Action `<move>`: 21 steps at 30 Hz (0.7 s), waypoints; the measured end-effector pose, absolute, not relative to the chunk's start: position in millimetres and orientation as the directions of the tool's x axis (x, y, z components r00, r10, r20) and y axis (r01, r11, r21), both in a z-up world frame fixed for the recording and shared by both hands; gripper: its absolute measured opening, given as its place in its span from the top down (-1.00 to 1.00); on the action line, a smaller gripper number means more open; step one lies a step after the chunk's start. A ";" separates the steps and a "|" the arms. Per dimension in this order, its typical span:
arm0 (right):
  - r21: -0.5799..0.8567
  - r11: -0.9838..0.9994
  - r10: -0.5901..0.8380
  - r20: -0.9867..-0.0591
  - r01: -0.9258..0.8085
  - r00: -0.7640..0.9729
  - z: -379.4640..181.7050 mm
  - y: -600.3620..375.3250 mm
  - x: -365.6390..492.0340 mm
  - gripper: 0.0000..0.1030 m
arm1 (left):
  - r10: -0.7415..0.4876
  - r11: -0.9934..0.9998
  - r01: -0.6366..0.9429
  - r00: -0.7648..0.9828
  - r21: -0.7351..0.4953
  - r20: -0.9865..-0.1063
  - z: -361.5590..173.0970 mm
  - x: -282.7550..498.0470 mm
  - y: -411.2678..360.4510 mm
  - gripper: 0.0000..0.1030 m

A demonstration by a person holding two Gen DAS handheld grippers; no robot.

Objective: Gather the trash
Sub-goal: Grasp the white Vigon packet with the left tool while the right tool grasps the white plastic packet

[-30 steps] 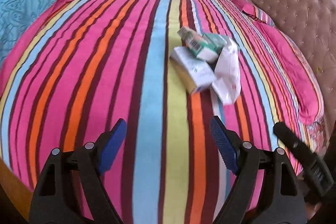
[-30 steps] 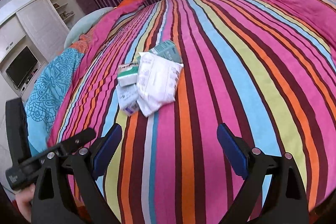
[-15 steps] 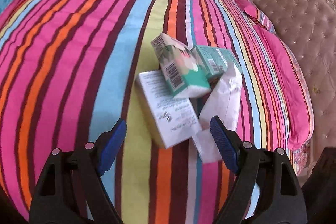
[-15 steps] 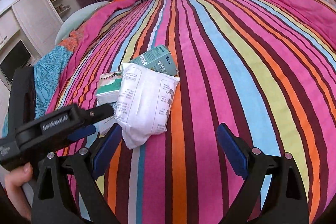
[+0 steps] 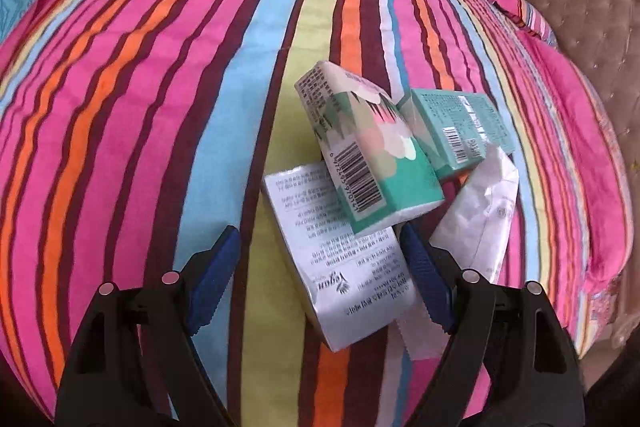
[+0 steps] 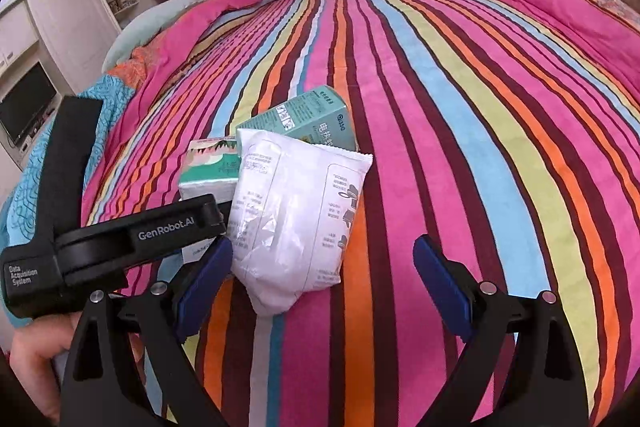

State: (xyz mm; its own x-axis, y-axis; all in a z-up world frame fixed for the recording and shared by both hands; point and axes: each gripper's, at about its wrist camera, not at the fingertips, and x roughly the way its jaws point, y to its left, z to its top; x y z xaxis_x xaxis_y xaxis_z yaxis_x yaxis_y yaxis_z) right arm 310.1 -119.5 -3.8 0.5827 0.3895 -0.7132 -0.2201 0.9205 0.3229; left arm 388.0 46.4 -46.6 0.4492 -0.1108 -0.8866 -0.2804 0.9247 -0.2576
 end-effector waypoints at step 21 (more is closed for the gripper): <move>0.250 0.936 0.352 -0.726 -0.249 0.591 -8.2 -88.9 327.5 -0.70 | -0.015 0.968 -0.216 0.450 -0.125 -0.893 -36.6 377.1 87.1 -0.26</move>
